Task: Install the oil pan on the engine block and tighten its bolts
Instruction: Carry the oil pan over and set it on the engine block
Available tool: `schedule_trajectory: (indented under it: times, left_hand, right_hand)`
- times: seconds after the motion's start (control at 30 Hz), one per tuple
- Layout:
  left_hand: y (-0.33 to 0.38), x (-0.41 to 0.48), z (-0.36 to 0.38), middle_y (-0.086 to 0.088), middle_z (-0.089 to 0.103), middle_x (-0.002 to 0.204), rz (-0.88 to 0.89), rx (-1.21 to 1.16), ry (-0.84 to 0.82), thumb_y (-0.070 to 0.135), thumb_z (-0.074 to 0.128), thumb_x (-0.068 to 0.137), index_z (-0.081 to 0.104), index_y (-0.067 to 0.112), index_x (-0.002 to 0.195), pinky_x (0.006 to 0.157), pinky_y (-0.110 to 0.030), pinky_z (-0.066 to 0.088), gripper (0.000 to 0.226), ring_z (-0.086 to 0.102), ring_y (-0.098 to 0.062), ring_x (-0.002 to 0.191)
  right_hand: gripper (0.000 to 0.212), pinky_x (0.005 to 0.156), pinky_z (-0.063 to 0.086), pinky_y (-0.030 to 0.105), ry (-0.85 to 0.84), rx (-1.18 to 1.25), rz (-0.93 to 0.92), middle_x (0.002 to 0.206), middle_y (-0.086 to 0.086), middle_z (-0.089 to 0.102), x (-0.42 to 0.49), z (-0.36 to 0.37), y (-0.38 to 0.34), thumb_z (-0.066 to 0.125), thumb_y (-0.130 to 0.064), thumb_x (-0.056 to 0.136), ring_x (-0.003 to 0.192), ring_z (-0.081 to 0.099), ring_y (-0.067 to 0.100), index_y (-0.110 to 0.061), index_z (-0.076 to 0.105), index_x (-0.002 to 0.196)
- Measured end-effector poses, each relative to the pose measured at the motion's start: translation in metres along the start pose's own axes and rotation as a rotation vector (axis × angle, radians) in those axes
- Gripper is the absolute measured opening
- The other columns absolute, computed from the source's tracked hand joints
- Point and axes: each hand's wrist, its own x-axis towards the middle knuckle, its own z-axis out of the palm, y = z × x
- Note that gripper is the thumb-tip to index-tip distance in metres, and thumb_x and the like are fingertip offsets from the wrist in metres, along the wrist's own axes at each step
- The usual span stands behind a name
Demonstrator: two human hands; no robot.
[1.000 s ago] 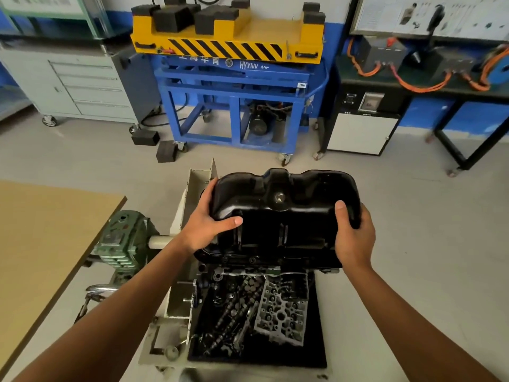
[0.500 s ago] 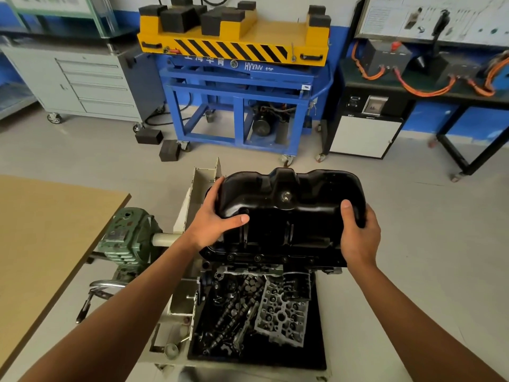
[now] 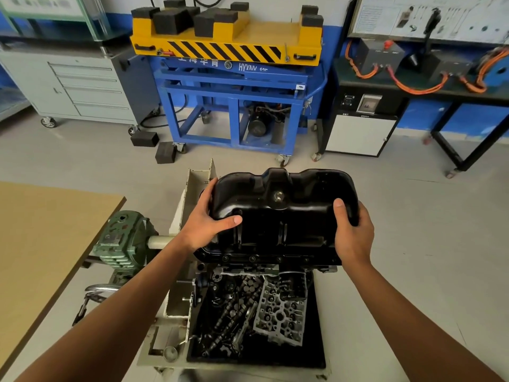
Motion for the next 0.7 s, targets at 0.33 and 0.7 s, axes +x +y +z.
schedule_trajectory:
  times: [0.33, 0.7]
  left_hand:
    - [0.0028, -0.0009, -0.0004, 0.021, 0.052, 0.139, 0.005, -0.014, -0.006, 0.064, 0.09, 0.054, 0.023, 0.044, 0.154, 0.11, -0.027, 0.042, 0.122, 0.052, -0.001, 0.129]
    - [0.0089, -0.0042, 0.0003, 0.018, 0.051, 0.141, 0.003, -0.009, -0.001, 0.064, 0.09, 0.053, 0.024, 0.044, 0.154, 0.115, -0.041, 0.041, 0.122, 0.052, -0.004, 0.13]
  right_hand:
    - [0.017, 0.085, 0.053, 0.027, -0.003, 0.006, -0.001, 0.096, -0.026, 0.068, 0.0003, -0.0008, 0.0034, 0.06, -0.066, 0.081, 0.091, 0.064, -0.006, -0.054, 0.062, 0.092]
    - [0.019, 0.084, 0.053, 0.026, -0.006, -0.006, 0.011, 0.095, -0.028, 0.067, -0.0005, -0.0015, 0.0004, 0.06, -0.067, 0.081, 0.091, 0.063, -0.007, -0.053, 0.061, 0.094]
